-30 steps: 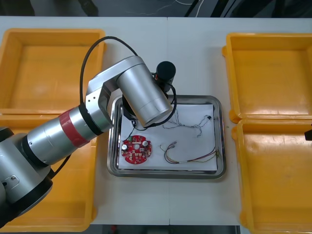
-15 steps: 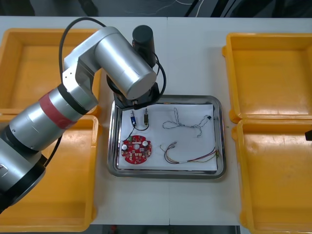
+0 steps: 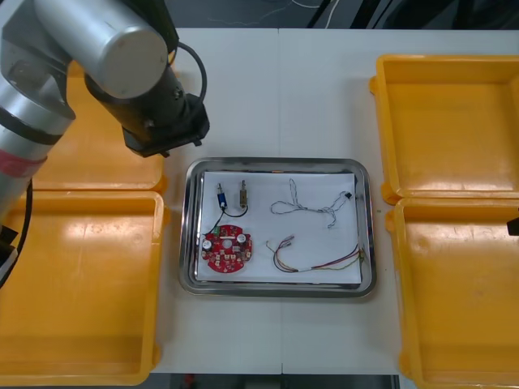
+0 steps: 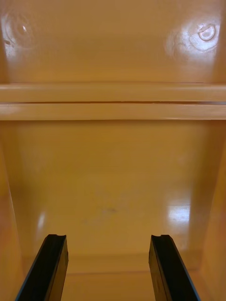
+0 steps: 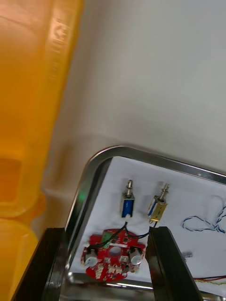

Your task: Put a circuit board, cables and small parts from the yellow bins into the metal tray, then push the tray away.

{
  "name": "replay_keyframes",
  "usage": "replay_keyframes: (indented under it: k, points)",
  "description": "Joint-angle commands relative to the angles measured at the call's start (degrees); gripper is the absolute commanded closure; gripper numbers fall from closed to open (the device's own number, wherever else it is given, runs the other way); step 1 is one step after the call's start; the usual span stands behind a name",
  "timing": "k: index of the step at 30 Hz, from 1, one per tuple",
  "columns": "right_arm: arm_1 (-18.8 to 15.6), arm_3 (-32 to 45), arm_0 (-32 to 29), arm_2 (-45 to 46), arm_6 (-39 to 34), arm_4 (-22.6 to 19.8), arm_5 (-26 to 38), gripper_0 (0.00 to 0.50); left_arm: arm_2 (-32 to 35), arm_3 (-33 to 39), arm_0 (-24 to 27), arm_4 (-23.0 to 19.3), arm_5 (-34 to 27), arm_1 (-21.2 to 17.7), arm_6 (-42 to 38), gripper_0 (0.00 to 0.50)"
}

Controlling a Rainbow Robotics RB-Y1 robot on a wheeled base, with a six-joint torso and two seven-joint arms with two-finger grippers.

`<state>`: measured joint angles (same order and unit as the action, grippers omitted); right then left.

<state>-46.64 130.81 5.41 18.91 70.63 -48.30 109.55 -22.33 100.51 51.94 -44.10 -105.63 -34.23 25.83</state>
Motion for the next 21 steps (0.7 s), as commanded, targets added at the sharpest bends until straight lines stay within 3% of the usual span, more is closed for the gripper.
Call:
replay_keyframes:
  k: [1, 9, 21]
  points:
    - [0.6, 1.6, -0.1, 2.7, -1.7, -0.9, 0.4, 0.0, 5.6, 2.3, 2.6, -3.7, -4.4, -4.9, 8.6, 0.0]
    - [0.4, 1.6, 0.0, 2.8, -1.5, -1.1, 0.4, 0.0, 10.9, 2.7, 1.8, -6.1, -4.4, -8.2, 16.0, 0.0]
    - [-3.1, 2.6, 3.1, -1.5, -1.6, -5.8, 0.4, 0.0, 20.6, 9.6, -10.3, -7.0, -4.4, -11.7, 27.0, 0.0]
